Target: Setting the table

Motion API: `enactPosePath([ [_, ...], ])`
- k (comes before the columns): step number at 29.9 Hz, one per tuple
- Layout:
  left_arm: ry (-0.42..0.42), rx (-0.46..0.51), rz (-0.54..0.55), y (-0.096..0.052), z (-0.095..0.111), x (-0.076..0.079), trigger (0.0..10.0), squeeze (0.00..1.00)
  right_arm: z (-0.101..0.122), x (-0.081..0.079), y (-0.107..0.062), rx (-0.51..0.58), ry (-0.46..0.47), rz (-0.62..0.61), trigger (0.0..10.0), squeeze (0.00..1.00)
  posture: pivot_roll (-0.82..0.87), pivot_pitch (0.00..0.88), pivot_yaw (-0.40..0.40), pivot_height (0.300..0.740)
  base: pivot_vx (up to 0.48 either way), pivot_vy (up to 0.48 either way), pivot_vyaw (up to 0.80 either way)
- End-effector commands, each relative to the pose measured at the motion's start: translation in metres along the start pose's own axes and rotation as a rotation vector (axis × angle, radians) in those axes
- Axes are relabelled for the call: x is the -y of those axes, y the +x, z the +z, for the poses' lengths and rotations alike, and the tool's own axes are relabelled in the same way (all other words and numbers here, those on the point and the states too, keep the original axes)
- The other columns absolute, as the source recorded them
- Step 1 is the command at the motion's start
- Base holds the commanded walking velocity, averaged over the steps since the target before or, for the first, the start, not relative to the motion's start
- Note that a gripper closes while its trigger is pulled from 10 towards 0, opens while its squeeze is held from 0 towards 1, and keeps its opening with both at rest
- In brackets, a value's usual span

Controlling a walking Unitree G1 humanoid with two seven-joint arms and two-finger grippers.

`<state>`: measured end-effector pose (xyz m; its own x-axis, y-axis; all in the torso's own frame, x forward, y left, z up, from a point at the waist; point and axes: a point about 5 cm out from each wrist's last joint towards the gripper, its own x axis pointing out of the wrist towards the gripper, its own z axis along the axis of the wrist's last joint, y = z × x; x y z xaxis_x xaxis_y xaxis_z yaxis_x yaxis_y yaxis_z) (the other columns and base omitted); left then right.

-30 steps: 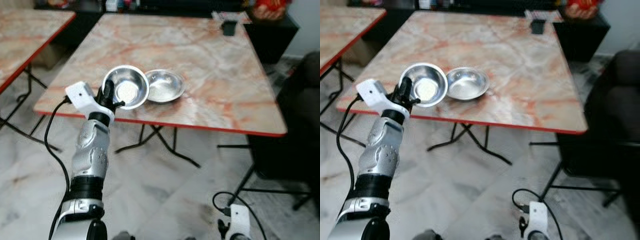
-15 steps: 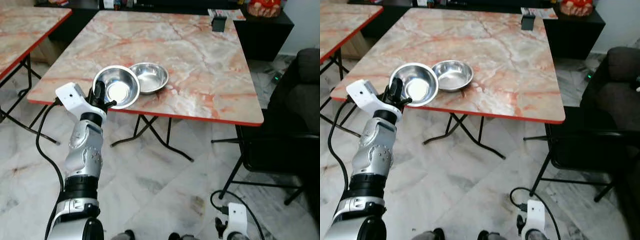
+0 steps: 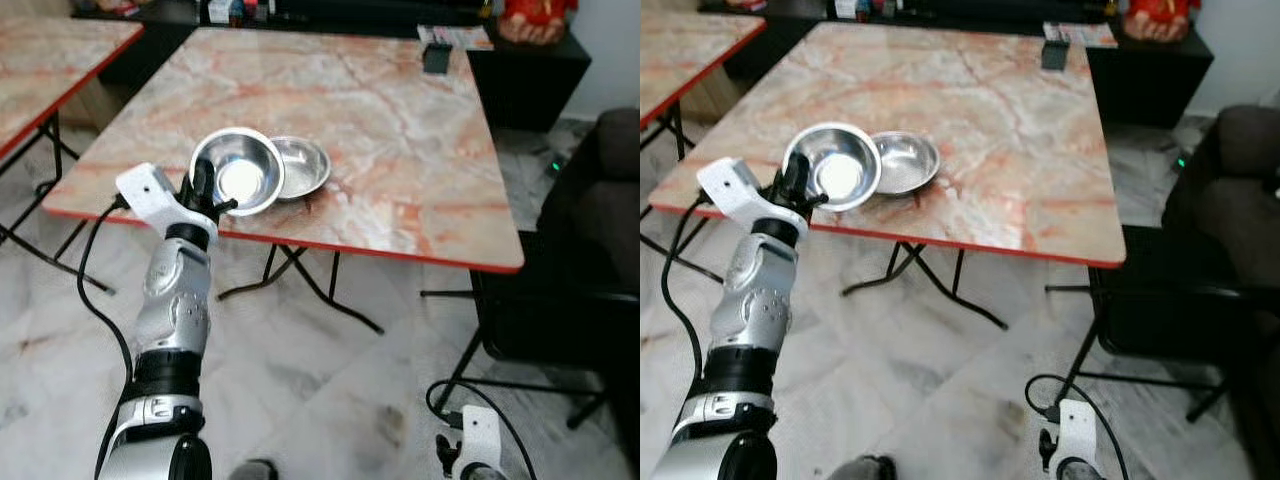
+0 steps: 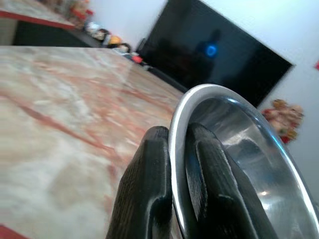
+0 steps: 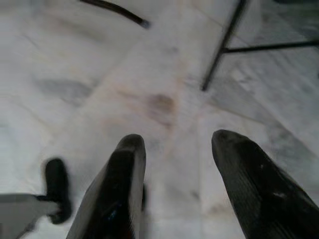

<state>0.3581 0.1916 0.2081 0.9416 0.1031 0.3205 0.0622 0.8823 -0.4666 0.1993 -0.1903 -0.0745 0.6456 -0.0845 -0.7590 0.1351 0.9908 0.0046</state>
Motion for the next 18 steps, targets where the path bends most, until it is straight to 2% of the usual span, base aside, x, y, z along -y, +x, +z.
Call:
enactPosePath([
  [1,-0.02,0.017,-0.028,0.0028,0.0017,0.0099,10.0,0.0,-0.012,0.0072,-0.003,-0.038,0.002,-0.018,10.0,0.0,0.03,0.161,-0.055,0.74,0.349,0.0,0.0],
  [18,-0.023,0.02,-0.039,0.004,0.0024,0.0128,10.0,0.0,-0.0126,0.0067,-0.0031,-0.04,0.001,-0.016,10.0,0.0,0.03,0.161,-0.053,0.74,0.348,0.0,0.0],
])
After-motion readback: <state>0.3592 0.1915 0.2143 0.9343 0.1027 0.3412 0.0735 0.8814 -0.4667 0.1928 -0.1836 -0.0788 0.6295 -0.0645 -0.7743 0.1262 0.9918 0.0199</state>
